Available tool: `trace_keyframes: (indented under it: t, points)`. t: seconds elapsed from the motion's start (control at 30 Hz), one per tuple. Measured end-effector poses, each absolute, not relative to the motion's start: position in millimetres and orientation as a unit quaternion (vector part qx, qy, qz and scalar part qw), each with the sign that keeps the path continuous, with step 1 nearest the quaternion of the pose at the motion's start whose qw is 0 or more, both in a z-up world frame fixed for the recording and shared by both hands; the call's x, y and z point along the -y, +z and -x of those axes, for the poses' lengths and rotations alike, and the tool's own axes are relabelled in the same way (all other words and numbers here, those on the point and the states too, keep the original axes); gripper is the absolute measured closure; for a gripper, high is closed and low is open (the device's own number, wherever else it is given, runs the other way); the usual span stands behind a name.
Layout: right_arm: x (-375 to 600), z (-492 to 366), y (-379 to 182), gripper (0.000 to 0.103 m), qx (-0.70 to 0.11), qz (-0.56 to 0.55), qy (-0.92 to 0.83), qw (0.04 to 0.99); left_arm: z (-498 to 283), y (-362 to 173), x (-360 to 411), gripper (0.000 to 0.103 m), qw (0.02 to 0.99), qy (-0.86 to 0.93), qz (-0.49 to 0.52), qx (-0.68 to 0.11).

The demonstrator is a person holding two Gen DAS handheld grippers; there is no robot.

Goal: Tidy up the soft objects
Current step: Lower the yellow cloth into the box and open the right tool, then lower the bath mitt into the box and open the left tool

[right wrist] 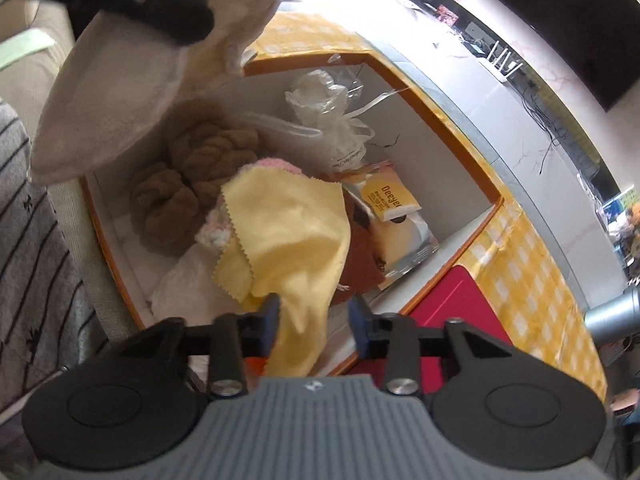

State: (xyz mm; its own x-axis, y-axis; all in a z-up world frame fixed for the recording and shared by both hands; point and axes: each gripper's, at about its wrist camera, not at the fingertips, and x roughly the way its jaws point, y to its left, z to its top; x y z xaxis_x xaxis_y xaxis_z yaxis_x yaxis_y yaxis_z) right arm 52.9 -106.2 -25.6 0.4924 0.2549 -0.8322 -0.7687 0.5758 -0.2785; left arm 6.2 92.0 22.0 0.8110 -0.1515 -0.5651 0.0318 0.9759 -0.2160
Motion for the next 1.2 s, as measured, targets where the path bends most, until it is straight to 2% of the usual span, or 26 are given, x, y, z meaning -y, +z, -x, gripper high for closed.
trace_keyframes:
  t: [0.07,0.13,0.17,0.2,0.3,0.43,0.63,0.87,0.97,1.0,1.03,1.1,1.13,1.2]
  points:
    - [115,-53,-15,0.054,-0.377,0.307,0.323,0.812,-7,22,-88,0.093,0.946,-0.053,0.094,-0.306]
    - [125,-54,-4,0.036,-0.365,0.279,0.324,0.827,-8,22,-84,0.093,0.946,-0.057,0.087,-0.308]
    - [130,-56,1,0.022,-0.358,0.264,0.322,0.836,-9,21,-82,0.093,0.945,-0.06,0.086,-0.309]
    - [135,-58,7,0.015,-0.35,0.249,0.319,0.845,-9,21,-81,0.093,0.945,-0.065,0.086,-0.31]
    - [151,-63,22,0.008,-0.329,0.197,0.307,0.871,-12,20,-78,0.093,0.942,-0.083,0.091,-0.313]
    - [168,-79,39,0.007,-0.308,0.13,0.269,0.903,-27,12,-73,0.093,0.925,-0.126,0.125,-0.336]
    - [210,-97,59,0.005,-0.28,-0.041,0.231,0.931,-62,-14,-51,0.092,0.896,-0.178,0.155,-0.377]
    - [225,-97,38,0.005,-0.304,-0.072,0.203,0.928,-91,-38,-20,0.09,0.89,-0.159,0.119,-0.411]
    - [227,-97,31,0.005,-0.311,-0.07,0.199,0.927,-93,-48,-13,0.074,0.881,-0.161,0.124,-0.427]
    - [226,-97,29,0.005,-0.313,-0.067,0.197,0.927,-91,-50,-10,0.063,0.887,-0.151,0.111,-0.422]
    - [225,-97,28,0.005,-0.314,-0.064,0.195,0.927,-88,-50,-7,0.044,0.895,-0.144,0.093,-0.413]
    - [223,-94,27,0.005,-0.314,-0.058,0.197,0.927,-76,-49,2,0.019,0.915,-0.131,0.037,-0.38]
    - [222,-93,26,0.005,-0.314,-0.057,0.199,0.926,-69,-47,6,0.015,0.922,-0.126,0.011,-0.365]
    - [222,-90,25,0.005,-0.315,-0.056,0.203,0.925,-55,-44,11,0.014,0.93,-0.124,-0.042,-0.344]
